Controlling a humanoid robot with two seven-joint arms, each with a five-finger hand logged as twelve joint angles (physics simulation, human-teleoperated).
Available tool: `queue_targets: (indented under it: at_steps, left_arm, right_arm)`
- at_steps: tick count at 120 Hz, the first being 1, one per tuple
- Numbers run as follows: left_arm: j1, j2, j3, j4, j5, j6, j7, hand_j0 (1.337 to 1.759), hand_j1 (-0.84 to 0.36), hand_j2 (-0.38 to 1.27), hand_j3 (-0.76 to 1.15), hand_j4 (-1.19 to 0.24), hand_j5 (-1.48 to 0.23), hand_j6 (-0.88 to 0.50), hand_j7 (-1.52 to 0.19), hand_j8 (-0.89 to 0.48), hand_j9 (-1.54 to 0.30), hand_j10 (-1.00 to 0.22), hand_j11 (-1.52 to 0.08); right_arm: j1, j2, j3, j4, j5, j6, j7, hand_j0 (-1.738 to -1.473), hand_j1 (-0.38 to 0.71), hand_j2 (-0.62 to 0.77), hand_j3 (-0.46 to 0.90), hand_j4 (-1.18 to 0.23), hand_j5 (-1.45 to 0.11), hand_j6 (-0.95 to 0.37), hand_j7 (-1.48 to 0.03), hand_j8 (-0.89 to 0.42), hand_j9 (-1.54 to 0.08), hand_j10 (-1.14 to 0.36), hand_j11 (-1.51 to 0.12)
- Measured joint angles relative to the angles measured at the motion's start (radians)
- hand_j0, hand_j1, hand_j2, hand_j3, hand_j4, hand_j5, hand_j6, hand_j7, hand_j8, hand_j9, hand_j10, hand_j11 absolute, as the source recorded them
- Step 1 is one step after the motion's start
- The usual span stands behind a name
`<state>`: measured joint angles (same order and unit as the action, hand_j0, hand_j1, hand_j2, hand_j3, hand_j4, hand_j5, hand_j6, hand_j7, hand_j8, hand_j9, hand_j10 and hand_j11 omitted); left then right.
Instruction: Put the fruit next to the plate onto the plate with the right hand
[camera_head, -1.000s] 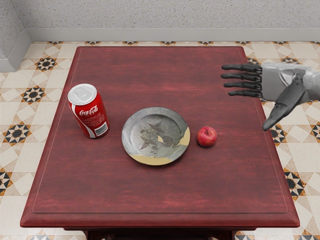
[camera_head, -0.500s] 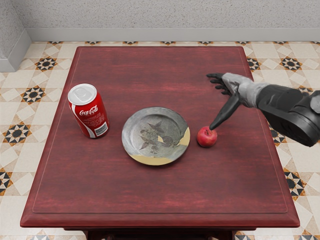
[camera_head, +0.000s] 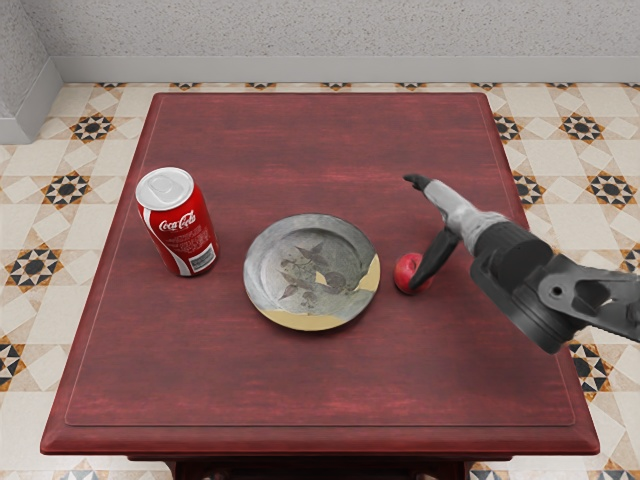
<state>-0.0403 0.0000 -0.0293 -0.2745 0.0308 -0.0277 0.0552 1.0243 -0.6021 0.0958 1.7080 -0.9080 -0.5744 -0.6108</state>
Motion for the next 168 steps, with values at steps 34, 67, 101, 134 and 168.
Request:
queue_targets:
  at_steps: [34, 67, 101, 134, 168]
  left_arm:
    - [0.0, 0.0, 0.0, 0.0, 0.0, 0.0, 0.0, 1.658, 0.35, 0.0, 0.0, 0.0, 0.0, 0.0, 0.0, 0.0, 0.0, 0.0, 0.0]
    - [-0.001, 0.0, 0.0, 0.0, 0.0, 0.0, 0.0, 1.658, 0.35, 0.0, 0.0, 0.0, 0.0, 0.0, 0.0, 0.0, 0.0, 0.0, 0.0]
    - [0.0, 0.0, 0.0, 0.0, 0.0, 0.0, 0.0, 1.658, 0.35, 0.0, 0.0, 0.0, 0.0, 0.0, 0.0, 0.0, 0.0, 0.0, 0.0]
    - [-0.001, 0.0, 0.0, 0.0, 0.0, 0.0, 0.0, 1.658, 0.35, 0.0, 0.0, 0.0, 0.0, 0.0, 0.0, 0.0, 0.0, 0.0, 0.0]
    - [-0.001, 0.0, 0.0, 0.0, 0.0, 0.0, 0.0, 1.658, 0.35, 0.0, 0.0, 0.0, 0.0, 0.0, 0.0, 0.0, 0.0, 0.0, 0.0]
  right_arm:
    - [-0.002, 0.052, -0.107, -0.025, -0.025, -0.034, 0.0, -1.658, -0.14, -0.03, 0.0, -0.18, -0.23, -0.18, -0.23, -0.18, -0.23, -0.18, -0.23]
    - [0.0, 0.057, -0.109, -0.022, -0.028, -0.036, 0.0, -1.658, 0.14, -0.05, 0.0, -0.42, -0.55, -0.42, -0.55, -0.42, -0.55, -0.42, -0.55]
    - [0.0, 0.057, -0.1, -0.013, -0.022, -0.037, 0.0, -1.657, 0.25, 0.12, 0.0, -0.57, -0.75, -0.57, -0.74, -0.45, -0.75, -0.42, -0.75]
    - [0.0, 0.032, 0.004, -0.009, -0.018, -0.037, 0.0, -1.657, 0.26, 0.24, 0.0, -0.62, -0.83, -0.63, -0.82, -0.46, -0.82, -0.43, -0.82]
    - [0.007, 0.061, 0.072, -0.009, -0.018, -0.037, 0.0, -1.657, 0.27, 0.21, 0.0, -0.63, -0.84, -0.64, -0.83, -0.44, -0.83, -0.4, -0.83]
